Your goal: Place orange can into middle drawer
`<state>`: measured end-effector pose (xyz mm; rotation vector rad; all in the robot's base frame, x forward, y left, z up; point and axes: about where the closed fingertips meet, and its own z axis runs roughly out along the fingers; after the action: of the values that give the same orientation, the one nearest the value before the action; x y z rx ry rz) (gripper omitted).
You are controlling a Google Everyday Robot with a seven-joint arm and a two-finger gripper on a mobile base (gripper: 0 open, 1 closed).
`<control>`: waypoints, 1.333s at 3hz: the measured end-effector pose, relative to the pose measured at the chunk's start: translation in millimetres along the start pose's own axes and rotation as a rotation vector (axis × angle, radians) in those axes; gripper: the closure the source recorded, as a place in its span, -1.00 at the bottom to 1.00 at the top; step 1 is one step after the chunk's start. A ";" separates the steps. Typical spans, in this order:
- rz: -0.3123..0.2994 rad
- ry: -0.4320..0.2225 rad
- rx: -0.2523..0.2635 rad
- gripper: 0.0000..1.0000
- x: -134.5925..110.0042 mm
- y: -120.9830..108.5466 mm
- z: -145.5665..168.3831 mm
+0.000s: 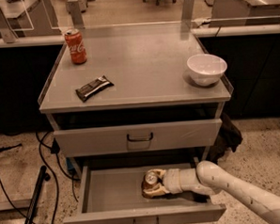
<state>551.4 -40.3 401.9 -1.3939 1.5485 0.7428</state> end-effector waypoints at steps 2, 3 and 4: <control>0.000 0.000 0.000 0.18 0.0 0.0 0.0; 0.000 0.000 0.000 -0.31 0.0 0.0 0.1; 0.000 0.000 0.000 -0.78 0.0 0.1 0.1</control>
Offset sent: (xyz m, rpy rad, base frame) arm 0.0000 0.0000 0.0000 0.0000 0.0000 0.0000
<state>551.3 -40.2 401.9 -1.3939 1.5484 0.7430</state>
